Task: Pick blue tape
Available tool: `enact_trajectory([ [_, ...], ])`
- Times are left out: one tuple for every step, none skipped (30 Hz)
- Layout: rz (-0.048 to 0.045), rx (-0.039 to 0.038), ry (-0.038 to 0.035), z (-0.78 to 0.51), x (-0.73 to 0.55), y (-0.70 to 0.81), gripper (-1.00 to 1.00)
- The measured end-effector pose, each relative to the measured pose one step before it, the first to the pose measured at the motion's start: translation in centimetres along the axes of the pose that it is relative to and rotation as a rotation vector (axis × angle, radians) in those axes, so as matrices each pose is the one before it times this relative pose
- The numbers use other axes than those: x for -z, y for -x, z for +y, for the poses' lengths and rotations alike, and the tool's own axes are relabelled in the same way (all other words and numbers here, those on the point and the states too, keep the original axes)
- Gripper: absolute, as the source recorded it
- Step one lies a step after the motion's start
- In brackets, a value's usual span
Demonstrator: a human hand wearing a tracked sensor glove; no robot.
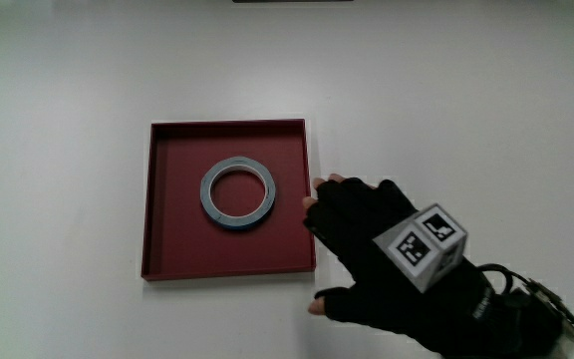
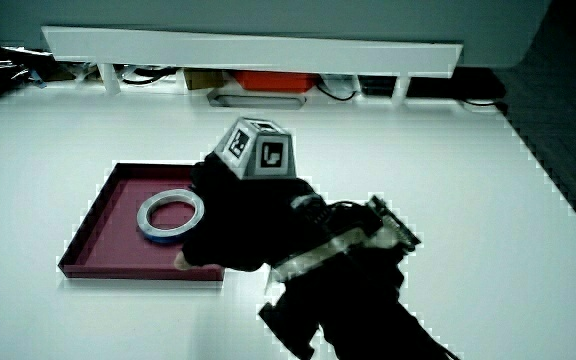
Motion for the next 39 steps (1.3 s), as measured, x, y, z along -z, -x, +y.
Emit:
enact_trajectory([
  [-0.01162,-0.00625,-0.00452,0.405,0.258,0.133,0.0],
  [-0.01835,-0.00984,-0.01048,0.459,0.369,-0.045,0.0],
  [0.00686,-0.01164,-0.01461,0.361,0.017,0.229,0.0],
  [-0.00875,-0.00194,-0.00633,0.378,0.251,-0.057,0.0],
  [-0.00097,0.00031,-0.00192,0.359,0.134,0.026,0.0],
  [-0.0039,-0.00122,-0.00163,0.491,0.393,-0.292,0.0],
  [0.00143,0.01433,0.01436,0.444,0.045,0.086,0.0],
  [-0.02918,0.00174,-0.00241,0.659,0.632,-0.422,0.0],
  [0.00313,0.00149,-0.00293,0.487,0.017,0.19,0.0],
  [-0.00037,-0.00049,0.00078,0.567,0.235,-0.075,0.0],
  [0.00754,-0.00365,-0.00435,0.445,0.096,0.028,0.0],
  [0.00754,-0.00365,-0.00435,0.445,0.098,0.026,0.0],
  [0.00754,-0.00365,-0.00435,0.444,0.1,0.024,0.0],
  [0.00754,-0.00365,-0.00435,0.444,0.103,0.021,0.0],
  [0.00754,-0.00365,-0.00435,0.443,0.105,0.019,0.0],
  [-0.00038,0.00419,-0.00094,0.455,0.302,-0.128,0.0],
  [-0.00038,0.00419,-0.00094,0.456,0.303,-0.126,0.0],
  [-0.00038,0.00419,-0.00094,0.456,0.303,-0.124,0.0],
  [-0.00038,0.00419,-0.00094,0.456,0.304,-0.122,0.0],
  [-0.00038,0.00419,-0.00094,0.456,0.304,-0.12,0.0],
  [-0.00038,0.00419,-0.00094,0.456,0.304,-0.118,0.0],
  [-0.00038,0.00419,-0.00094,0.457,0.305,-0.116,0.0],
  [-0.00038,0.00419,-0.00094,0.457,0.305,-0.114,0.0],
  [0.01258,-0.00022,0.01047,0.396,0.4,-0.126,0.0],
  [0.02165,-0.01184,0.0158,0.442,0.499,-0.222,0.0],
  [-0.00544,0.01281,-0.00593,0.266,0.215,-0.004,0.0],
  [0.00854,-0.0029,0.01141,0.282,0.275,-0.019,0.0],
  [0.00372,0.00473,0.00694,0.364,0.432,-0.215,0.0],
  [-0.01165,0.01011,-0.00658,0.318,0.338,-0.135,0.0],
  [0.00216,0.00998,0.0016,0.36,0.422,-0.162,0.0],
  [0.00839,-0.00075,0.01204,0.318,0.358,-0.098,0.0],
  [0.00006,-0.00616,0.00914,0.17,0.165,0.125,0.0],
  [0.01087,0.00298,0.00135,0.356,0.566,-0.279,0.0],
  [-0.00146,-0.00197,-0.00533,0.182,0.229,0.013,0.0],
  [-0.00414,-0.00501,-0.00237,0.173,0.221,0.021,0.0],
  [0.00429,0.01111,0.00316,0.22,0.35,-0.135,0.0],
  [0.0109,-0.00289,0.00904,0.171,0.252,-0.061,0.0],
  [-0.00511,0.00513,0.00004,0.214,0.366,-0.154,0.0],
  [0.00908,0.00009,0.01028,0.239,0.407,-0.212,0.0],
])
